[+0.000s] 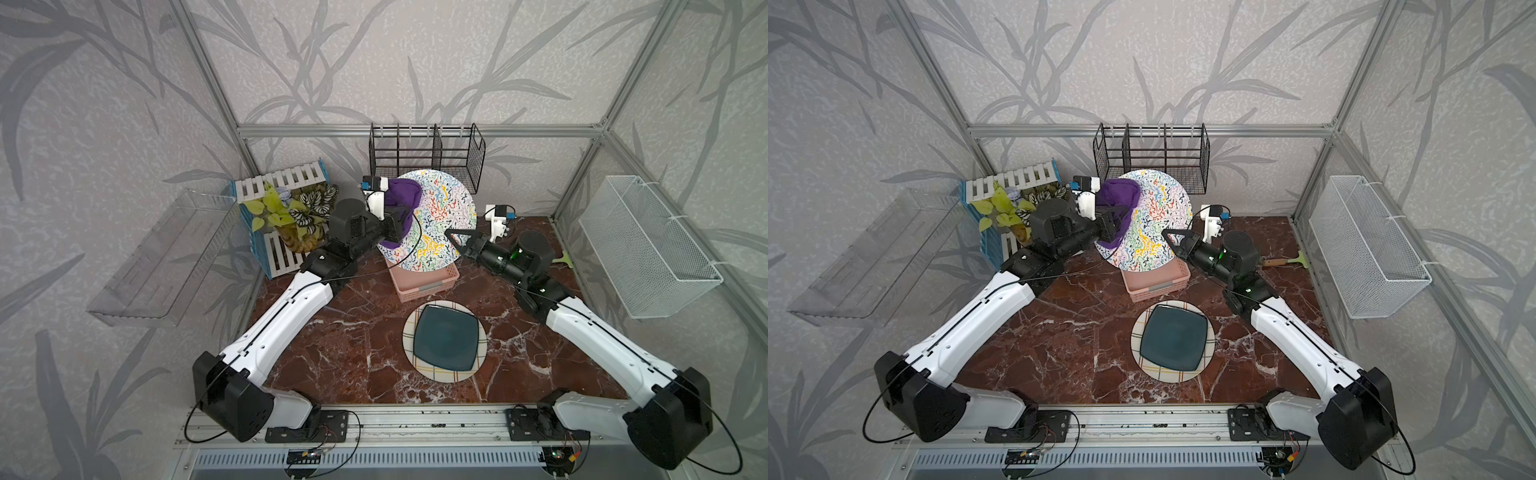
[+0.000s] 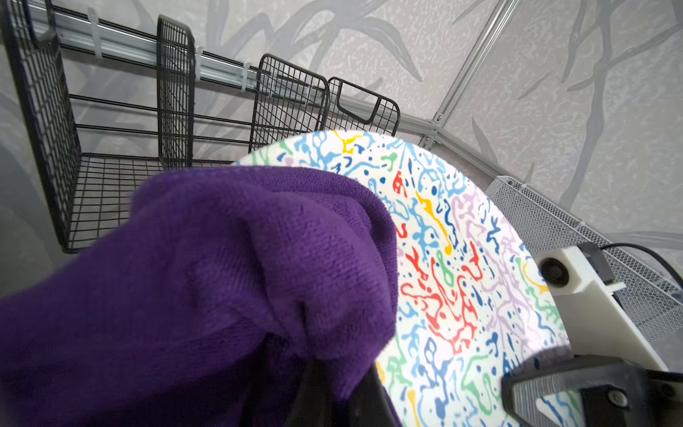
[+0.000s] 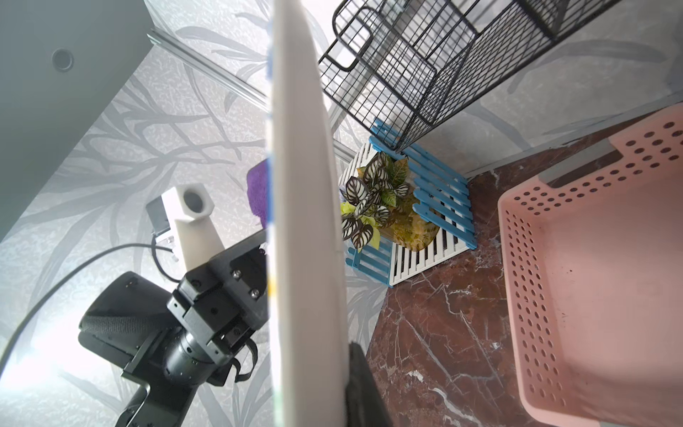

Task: Wipe the wet plate dry
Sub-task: Wipe the plate with towel.

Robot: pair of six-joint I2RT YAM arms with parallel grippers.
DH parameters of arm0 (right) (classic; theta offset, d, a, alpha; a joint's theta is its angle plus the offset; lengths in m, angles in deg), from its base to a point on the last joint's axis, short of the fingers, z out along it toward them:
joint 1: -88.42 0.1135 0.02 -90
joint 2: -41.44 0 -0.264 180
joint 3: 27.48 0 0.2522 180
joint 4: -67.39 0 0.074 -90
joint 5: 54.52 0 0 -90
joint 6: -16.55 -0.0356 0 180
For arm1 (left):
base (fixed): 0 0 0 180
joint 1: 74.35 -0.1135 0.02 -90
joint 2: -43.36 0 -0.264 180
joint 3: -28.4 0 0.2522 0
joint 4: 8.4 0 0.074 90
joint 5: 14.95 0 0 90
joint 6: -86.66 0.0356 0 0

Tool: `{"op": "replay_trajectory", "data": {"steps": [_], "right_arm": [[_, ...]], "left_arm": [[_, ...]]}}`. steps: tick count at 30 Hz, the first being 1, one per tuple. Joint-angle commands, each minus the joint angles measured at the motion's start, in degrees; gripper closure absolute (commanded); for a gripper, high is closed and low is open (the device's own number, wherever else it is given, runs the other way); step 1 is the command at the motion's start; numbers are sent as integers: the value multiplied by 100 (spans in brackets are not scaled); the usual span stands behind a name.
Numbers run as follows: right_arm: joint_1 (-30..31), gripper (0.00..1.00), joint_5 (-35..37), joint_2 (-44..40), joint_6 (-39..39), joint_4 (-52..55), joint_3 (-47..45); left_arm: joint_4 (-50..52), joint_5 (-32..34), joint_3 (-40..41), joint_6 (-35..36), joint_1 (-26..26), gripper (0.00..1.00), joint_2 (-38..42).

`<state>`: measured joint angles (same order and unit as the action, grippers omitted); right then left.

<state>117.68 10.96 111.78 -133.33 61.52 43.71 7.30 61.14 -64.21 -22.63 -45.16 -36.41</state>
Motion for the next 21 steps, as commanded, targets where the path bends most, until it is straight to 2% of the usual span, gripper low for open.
{"op": "replay_trajectory", "data": {"steps": [1, 3, 6, 7, 9, 11, 13, 16, 18, 21], "right_arm": [[547, 100, -729, -313, 546, -1070, 652], [584, 100, -709, -222, 456, -1235, 675], [489, 100, -446, -267, 446, -1168, 704], [398, 100, -391, -304, 438, -1063, 732], [139, 100, -318, -422, 242, -1051, 670], [-181, 100, -403, -545, -108, -1360, 473], [-469, 100, -571, -644, -430, -1719, 311], [-670, 100, -671, -824, -661, -2036, 154], [-713, 100, -608, -967, -701, -2108, 118], [-745, 100, -535, -1069, -814, -2424, 136]], "left_arm": [[935, 33, -283, 604, 642, 100, -469], [1104, 240, -599, 927, 909, 100, -653], [780, 270, -605, 535, 646, 100, -608], [581, 202, -542, 178, 412, 100, -520], [-2, -340, -232, -610, -249, 100, -281], [-738, -953, 226, -1476, -862, 100, 0], [-1306, -1495, 522, -2047, -1314, 100, 194], [-2122, -2163, 788, -2799, -1704, 100, 408], [-3300, -2537, 1212, -3724, -1874, 100, 560], [-4740, -2760, 1626, -5058, -1994, 100, 609]]}}
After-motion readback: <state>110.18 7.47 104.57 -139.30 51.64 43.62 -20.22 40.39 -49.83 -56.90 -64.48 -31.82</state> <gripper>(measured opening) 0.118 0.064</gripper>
